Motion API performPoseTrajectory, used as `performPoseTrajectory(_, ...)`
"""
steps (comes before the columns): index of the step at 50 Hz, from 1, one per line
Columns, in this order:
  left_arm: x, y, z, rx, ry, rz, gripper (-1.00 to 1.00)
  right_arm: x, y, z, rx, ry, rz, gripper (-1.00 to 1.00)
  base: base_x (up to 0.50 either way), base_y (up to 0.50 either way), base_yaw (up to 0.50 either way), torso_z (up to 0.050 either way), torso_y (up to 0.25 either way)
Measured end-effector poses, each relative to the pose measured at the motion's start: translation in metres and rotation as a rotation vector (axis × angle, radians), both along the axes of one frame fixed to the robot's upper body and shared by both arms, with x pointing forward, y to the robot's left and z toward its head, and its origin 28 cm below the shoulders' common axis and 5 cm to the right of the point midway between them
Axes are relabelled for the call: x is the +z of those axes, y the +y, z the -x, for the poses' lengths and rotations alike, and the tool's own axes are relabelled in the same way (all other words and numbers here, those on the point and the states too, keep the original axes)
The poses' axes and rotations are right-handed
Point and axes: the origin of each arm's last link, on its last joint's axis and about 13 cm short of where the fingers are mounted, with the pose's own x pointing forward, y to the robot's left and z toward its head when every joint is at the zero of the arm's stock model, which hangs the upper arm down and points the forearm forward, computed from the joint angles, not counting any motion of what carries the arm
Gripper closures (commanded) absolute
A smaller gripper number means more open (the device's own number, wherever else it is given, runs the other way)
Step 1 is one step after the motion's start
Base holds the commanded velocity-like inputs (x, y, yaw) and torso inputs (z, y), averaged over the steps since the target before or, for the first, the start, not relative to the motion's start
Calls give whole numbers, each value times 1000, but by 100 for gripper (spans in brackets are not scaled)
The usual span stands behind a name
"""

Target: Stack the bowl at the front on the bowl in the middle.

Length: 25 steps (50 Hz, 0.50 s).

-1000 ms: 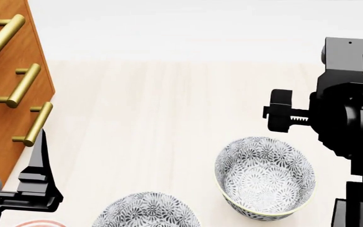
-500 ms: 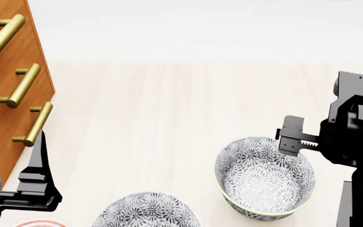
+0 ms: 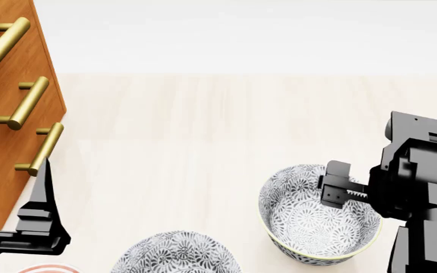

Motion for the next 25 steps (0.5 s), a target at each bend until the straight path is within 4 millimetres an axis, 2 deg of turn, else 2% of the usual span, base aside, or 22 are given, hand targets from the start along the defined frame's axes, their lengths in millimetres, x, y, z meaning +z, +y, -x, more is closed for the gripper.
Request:
performPoseTrajectory(24,2,6,4,10,-1,6,-100,-35,7,8,27,65,-52,-100,0,0,0,0,0)
performPoseTrajectory(25,2,6,4,11,-1,6,-100,-36,7,9,27,67,-53,100,0,0,0,0,0)
